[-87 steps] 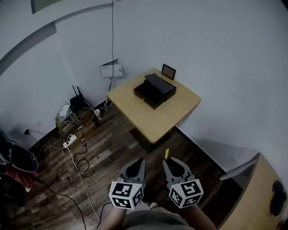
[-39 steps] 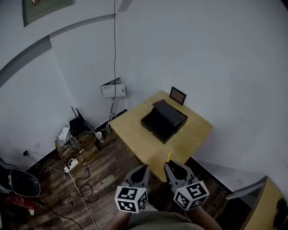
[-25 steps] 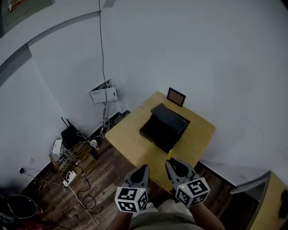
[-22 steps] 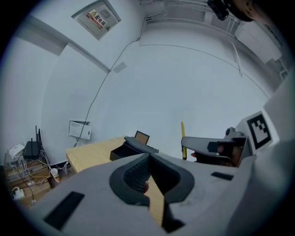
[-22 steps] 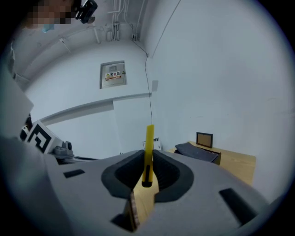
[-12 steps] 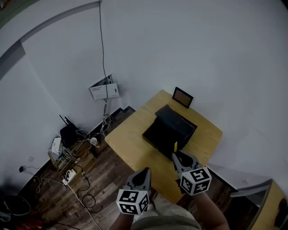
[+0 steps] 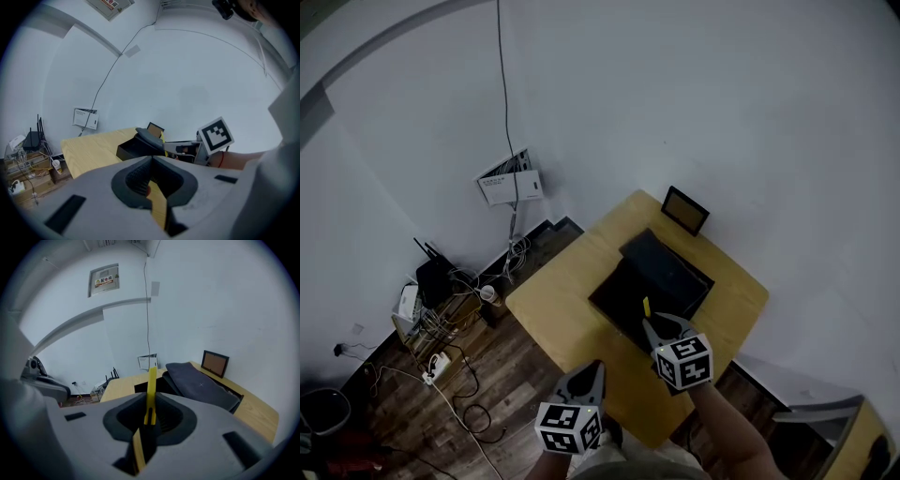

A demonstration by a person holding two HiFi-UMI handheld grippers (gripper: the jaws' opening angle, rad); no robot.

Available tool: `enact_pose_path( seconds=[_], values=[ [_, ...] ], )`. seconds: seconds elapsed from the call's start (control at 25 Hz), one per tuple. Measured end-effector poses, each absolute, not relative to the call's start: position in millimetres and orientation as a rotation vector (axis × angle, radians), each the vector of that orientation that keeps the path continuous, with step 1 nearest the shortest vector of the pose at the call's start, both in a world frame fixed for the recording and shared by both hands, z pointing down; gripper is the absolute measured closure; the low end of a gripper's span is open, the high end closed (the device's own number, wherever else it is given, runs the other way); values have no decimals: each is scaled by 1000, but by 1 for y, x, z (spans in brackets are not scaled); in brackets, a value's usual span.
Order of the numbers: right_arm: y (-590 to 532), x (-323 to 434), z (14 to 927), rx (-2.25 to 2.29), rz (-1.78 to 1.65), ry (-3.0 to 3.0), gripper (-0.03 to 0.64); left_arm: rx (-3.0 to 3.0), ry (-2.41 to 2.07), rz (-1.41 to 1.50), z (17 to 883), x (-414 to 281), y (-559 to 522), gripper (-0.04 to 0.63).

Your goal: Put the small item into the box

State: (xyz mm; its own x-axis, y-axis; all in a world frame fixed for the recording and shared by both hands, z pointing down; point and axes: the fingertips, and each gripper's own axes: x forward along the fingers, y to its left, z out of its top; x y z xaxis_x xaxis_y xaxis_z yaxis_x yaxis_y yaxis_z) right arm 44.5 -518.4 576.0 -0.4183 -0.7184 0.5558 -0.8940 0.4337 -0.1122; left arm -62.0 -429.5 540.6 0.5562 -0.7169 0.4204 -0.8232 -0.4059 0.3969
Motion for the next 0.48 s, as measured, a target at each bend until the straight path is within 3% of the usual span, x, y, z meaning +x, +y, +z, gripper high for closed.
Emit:
enact_pose_path(
  seconds=[0.48],
  values=[
    [-575, 43, 675, 1116, 632, -2011, 571, 2188, -1229, 320, 573, -46, -461, 592]
  ],
)
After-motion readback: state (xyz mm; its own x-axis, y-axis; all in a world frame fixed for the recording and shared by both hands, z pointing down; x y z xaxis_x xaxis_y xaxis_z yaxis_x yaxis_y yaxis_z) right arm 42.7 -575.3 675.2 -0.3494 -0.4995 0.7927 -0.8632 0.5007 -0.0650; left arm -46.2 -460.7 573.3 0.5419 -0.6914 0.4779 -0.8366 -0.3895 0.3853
